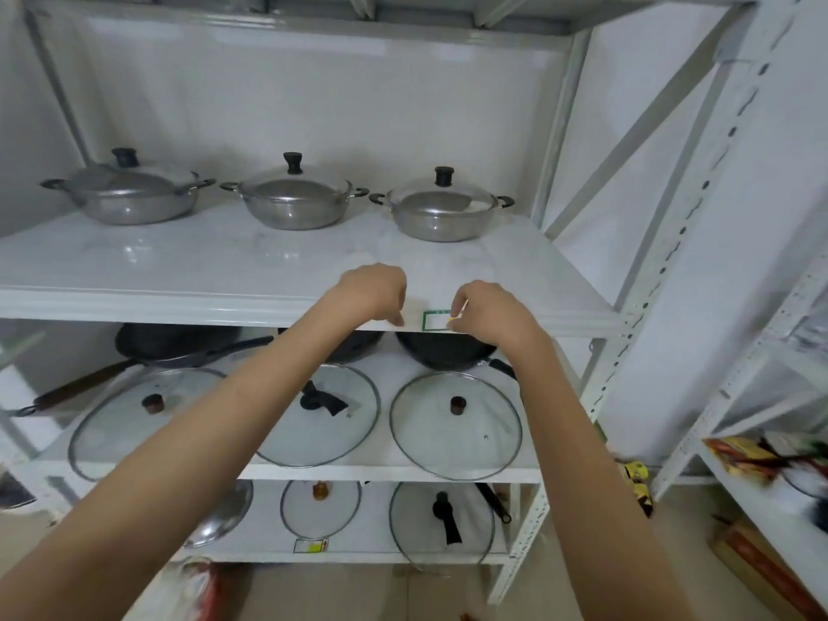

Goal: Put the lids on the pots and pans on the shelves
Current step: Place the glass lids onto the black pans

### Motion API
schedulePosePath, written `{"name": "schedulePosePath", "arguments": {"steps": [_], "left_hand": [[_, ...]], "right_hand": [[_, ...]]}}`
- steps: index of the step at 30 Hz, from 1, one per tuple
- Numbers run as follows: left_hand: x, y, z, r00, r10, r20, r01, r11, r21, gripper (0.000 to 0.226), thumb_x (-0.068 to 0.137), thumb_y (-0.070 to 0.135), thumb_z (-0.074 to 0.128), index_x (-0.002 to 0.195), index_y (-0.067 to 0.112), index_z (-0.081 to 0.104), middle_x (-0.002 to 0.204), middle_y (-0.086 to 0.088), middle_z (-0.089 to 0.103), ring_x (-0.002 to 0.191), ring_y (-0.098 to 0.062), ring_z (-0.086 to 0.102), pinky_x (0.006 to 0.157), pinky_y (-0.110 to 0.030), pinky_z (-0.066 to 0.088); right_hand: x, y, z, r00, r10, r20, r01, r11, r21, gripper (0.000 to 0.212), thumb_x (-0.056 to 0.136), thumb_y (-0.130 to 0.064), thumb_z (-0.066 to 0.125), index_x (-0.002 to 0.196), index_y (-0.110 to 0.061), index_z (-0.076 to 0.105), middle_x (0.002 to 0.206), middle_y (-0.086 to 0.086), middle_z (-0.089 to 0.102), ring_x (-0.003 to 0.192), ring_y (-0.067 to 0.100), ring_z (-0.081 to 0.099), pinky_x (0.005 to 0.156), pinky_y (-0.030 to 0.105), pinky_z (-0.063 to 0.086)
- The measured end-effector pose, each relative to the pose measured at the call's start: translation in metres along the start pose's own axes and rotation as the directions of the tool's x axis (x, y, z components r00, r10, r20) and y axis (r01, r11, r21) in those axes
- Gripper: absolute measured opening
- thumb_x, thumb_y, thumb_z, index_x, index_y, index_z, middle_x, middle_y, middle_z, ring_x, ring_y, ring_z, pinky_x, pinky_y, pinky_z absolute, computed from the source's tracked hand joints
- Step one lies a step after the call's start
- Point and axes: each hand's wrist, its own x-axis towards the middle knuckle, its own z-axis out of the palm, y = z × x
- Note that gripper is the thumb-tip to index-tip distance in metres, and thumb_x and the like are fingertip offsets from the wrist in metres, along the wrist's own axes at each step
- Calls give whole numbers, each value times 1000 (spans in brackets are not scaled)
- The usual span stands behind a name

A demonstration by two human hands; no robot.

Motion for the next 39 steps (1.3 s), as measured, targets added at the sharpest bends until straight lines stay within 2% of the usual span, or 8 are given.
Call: {"name": "schedulePosePath", "arguments": {"steps": [12,18,21,26,30,33,37,39], "left_hand": [[-18,-11,134,992,-7,126,13,999,-47,39,82,28,71,117,12,63,124,-6,63,111,-26,61,90,-37,48],[14,-41,207,997,-35,76,36,999,-25,40,82,26,71,118,11,62,124,-6,63,112,-27,60,88,-34,48],[35,-61,250,996,-55,68,55,998,6,40,80,25,72,116,11,64,121,-7,65,107,-27,63,88,-36,51],[78,-113,293,985,-164,60,156,981,114,38,81,28,70,112,5,68,100,-13,72,76,-24,60,59,-26,47],[119,-135,321,987,-162,16,158,977,142,44,80,27,73,118,6,65,114,-14,71,91,-28,67,73,-30,51],[132,-144,332,985,-158,74,147,980,134,45,83,24,70,123,2,63,108,-11,66,83,-23,57,64,-26,46],[157,-171,325,984,-170,55,164,981,99,45,76,41,74,98,5,58,101,-7,59,84,-22,50,58,-21,37],[166,-187,321,980,-181,77,176,982,67,52,73,52,71,96,7,57,102,-1,54,92,-21,53,67,-23,42]], "right_hand": [[-49,63,107,988,66,140,-69,997,15,26,86,-11,61,108,1,66,101,14,71,90,28,69,81,36,53],[-18,103,190,995,58,86,-57,998,-5,28,83,-15,65,106,1,66,108,20,70,96,33,67,71,32,46],[2,130,240,999,30,38,-29,999,-39,26,84,-20,67,105,-5,66,108,14,69,98,29,66,78,33,49],[50,178,311,999,23,-43,-27,995,-99,24,82,-14,67,101,2,70,94,17,67,85,27,64,71,30,45],[93,191,351,992,44,-115,-52,997,-62,22,81,-15,68,100,-2,69,100,13,71,94,29,67,81,33,51],[120,175,364,995,55,-78,-59,997,-48,27,81,-20,71,103,-5,67,107,12,69,99,30,66,87,35,51],[155,164,369,995,67,-67,-74,991,-109,17,80,-18,65,95,-9,64,104,10,67,103,32,63,80,34,48],[170,167,364,995,63,-77,-75,983,-167,19,81,-18,63,98,-10,63,111,11,66,108,33,59,85,35,47]]}}
